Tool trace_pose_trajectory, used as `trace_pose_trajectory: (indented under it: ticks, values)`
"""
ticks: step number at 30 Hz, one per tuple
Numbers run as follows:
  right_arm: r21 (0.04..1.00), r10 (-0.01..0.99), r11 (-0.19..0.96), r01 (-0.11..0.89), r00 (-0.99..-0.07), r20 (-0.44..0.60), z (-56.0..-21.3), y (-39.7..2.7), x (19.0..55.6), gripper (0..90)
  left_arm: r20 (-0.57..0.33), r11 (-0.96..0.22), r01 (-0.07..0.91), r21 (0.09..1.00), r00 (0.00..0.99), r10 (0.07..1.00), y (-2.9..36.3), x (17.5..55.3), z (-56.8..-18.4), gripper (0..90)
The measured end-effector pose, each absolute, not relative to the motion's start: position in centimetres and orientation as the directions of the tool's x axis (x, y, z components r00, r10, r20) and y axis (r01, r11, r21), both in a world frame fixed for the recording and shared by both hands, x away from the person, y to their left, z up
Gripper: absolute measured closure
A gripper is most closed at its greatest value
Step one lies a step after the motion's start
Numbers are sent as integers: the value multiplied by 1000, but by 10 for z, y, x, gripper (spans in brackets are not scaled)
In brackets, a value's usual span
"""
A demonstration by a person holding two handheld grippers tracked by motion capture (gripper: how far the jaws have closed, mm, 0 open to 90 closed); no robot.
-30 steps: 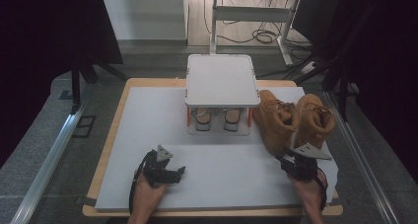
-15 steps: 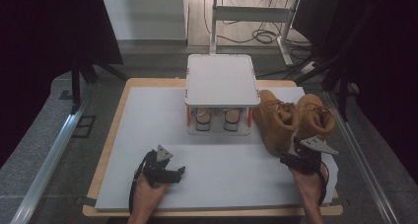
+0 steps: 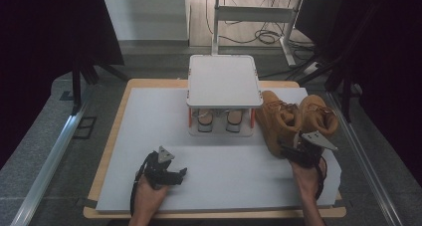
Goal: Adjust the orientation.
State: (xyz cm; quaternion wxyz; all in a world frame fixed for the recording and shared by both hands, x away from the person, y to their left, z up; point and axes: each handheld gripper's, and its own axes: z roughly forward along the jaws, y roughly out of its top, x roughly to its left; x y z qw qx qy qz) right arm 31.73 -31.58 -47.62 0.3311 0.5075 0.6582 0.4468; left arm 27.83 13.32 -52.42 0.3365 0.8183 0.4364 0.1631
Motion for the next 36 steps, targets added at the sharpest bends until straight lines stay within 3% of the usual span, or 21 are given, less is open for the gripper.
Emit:
trace_pose_trajectory:
  ticks: [10, 19, 26, 30, 36]
  values:
    - [931, 972, 73, 356, -233, 13, -476, -310, 334, 100, -27, -393, 605, 693, 566, 824, 133, 278, -524, 125]
    - [928, 975, 79, 363, -221, 3, -477, -300, 348, 0, -27, -393, 605, 693, 566, 824, 133, 278, -524, 125]
    - [918, 978, 96, 385, -210, -14, -476, -296, 355, 2, -27, -392, 604, 693, 566, 824, 133, 278, -524, 125]
    - [921, 983, 91, 378, -180, -23, -474, -295, 356, 76, -27, -393, 604, 693, 566, 824, 133, 278, -524, 125]
    - [938, 986, 74, 338, -167, -18, -478, -295, 354, 115, -27, -392, 605, 693, 566, 824, 133, 278, -524, 125]
